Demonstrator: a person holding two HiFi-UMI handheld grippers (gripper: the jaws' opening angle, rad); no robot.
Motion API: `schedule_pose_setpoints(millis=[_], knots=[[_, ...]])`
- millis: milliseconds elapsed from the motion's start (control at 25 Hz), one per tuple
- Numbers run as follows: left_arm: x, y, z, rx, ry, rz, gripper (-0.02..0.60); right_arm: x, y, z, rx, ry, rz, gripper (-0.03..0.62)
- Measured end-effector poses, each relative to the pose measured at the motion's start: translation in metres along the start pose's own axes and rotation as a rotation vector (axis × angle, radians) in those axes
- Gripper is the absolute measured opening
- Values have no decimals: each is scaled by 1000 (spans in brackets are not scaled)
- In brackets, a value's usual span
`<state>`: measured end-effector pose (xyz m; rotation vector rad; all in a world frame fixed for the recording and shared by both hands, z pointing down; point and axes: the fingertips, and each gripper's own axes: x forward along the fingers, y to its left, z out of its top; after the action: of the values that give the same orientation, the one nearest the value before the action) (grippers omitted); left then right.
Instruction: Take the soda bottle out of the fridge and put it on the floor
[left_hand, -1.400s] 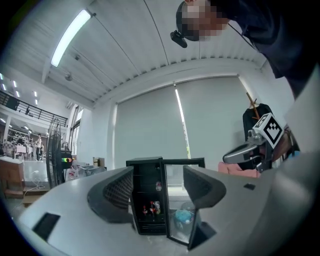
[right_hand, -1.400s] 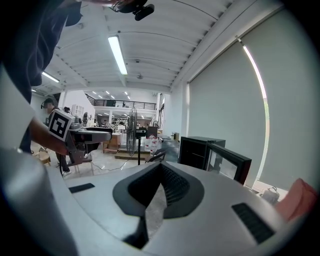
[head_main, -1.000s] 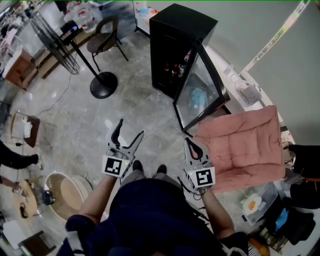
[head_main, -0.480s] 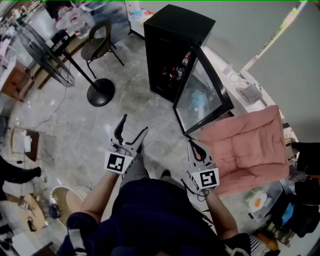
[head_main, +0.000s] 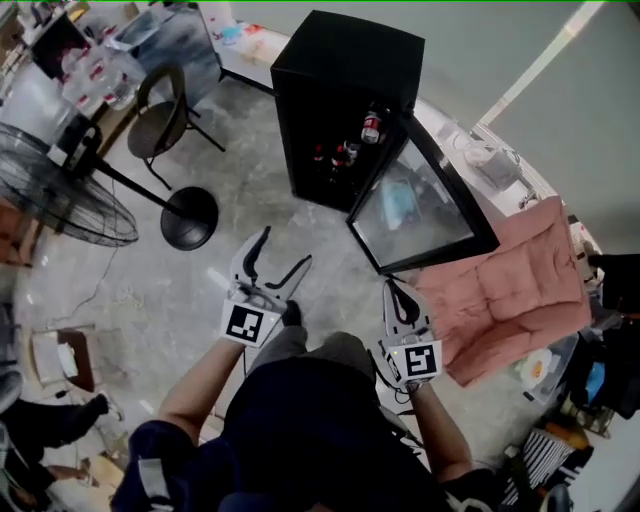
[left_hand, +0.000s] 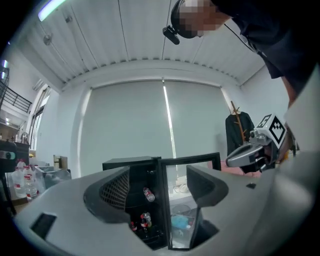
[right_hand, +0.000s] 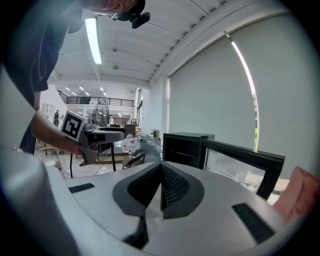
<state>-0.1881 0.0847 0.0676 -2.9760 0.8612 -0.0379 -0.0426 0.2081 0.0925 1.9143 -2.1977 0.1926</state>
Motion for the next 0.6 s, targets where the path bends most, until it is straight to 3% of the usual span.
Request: schedule_pose_setpoints(millis=[360, 600], knots=[[91, 41, -39, 15, 42, -77, 344, 61, -19, 0, 6, 14, -59, 18], [145, 47, -68, 13, 87, -67, 344, 88, -53, -7, 28, 2, -64, 18]])
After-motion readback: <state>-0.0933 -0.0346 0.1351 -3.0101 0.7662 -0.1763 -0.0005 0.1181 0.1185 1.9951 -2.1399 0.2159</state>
